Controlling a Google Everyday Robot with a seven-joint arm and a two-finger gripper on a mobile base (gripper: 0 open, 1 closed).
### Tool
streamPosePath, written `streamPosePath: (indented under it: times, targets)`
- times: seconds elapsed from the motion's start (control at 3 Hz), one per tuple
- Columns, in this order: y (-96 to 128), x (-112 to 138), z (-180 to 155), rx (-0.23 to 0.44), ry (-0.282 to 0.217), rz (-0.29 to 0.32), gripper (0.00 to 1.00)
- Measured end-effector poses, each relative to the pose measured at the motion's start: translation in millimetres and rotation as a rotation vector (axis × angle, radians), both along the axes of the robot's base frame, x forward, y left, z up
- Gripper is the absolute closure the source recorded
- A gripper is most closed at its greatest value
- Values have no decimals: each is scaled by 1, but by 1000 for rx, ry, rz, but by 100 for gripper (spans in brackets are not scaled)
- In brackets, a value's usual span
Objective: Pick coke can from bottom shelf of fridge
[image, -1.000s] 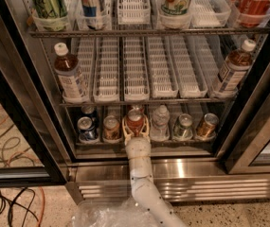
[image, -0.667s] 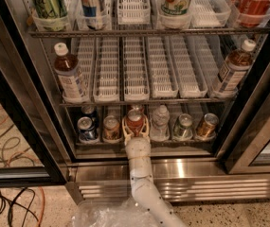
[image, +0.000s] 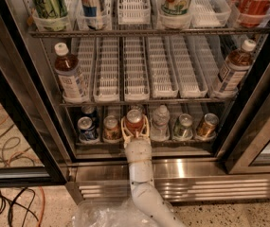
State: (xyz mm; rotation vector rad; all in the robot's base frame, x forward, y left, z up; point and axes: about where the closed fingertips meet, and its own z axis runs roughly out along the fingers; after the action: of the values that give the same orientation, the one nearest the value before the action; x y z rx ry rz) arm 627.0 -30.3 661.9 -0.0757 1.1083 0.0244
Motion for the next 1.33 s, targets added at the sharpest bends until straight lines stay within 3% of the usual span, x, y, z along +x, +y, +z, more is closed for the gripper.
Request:
streamPosePath:
  times: [0.33, 1.0, 1.33]
  targets:
    - [-2, -20, 3, 3, 2, -4, 100]
    - [-23, -91, -22, -32, 93, -41, 100]
    - [-25, -121, -41, -94, 147, 9, 100]
